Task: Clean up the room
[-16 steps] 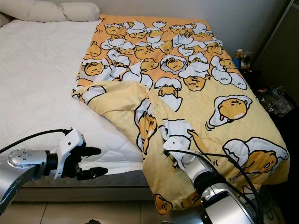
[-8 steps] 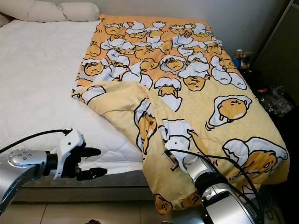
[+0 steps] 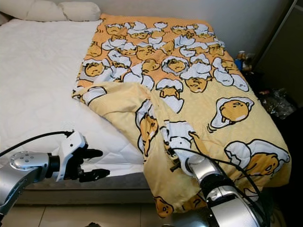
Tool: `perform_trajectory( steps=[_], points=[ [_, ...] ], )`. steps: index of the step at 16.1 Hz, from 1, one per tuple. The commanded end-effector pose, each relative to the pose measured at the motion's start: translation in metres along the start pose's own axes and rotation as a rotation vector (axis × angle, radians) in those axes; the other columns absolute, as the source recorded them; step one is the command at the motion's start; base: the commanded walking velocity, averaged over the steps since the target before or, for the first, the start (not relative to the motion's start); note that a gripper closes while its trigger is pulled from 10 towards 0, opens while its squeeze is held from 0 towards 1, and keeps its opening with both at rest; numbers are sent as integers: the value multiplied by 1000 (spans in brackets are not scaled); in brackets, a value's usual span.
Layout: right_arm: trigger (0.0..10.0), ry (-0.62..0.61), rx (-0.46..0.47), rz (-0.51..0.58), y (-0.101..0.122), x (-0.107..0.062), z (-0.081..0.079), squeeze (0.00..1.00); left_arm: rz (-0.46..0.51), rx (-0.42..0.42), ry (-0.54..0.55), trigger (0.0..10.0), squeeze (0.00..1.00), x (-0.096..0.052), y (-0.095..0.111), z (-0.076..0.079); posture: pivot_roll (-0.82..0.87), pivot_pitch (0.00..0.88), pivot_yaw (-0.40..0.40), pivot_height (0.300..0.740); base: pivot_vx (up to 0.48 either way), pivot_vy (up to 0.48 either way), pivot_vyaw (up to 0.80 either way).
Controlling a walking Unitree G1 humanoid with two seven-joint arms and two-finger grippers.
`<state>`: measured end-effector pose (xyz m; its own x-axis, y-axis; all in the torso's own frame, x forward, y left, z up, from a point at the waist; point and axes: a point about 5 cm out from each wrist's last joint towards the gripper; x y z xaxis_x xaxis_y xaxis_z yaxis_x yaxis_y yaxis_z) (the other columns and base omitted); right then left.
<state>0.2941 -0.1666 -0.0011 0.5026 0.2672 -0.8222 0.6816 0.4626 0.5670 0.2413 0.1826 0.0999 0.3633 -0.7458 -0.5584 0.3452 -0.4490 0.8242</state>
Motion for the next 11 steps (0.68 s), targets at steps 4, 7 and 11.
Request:
perform_trajectory(
  steps=[4,7,11],
  points=[
    [0,364,277,261,41,-15,-14,0,25,52,34,10000,0,1,11,-8,-75,0,-50,740,0,0,0],
    [0,531,354,370,64,-29,-23,0,91,95,27,10000,0,12,33,-13,-73,0,-46,740,0,0,0],
    [0,585,361,396,73,-38,-28,0,90,115,-23,10000,1000,29,41,-10,-65,0,-45,740,0,0,0]
  ],
)
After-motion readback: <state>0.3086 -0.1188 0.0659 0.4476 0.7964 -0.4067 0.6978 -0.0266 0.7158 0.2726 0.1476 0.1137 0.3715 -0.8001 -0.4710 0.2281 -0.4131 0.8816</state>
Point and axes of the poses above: a point about 5 cm out from each wrist's last joint towards the gripper, its own x axis pointing out of the wrist towards the gripper, its own y axis along the axis of the wrist's last joint, z = x × y, and after that the axes turned 2 degrees about x, right-handed
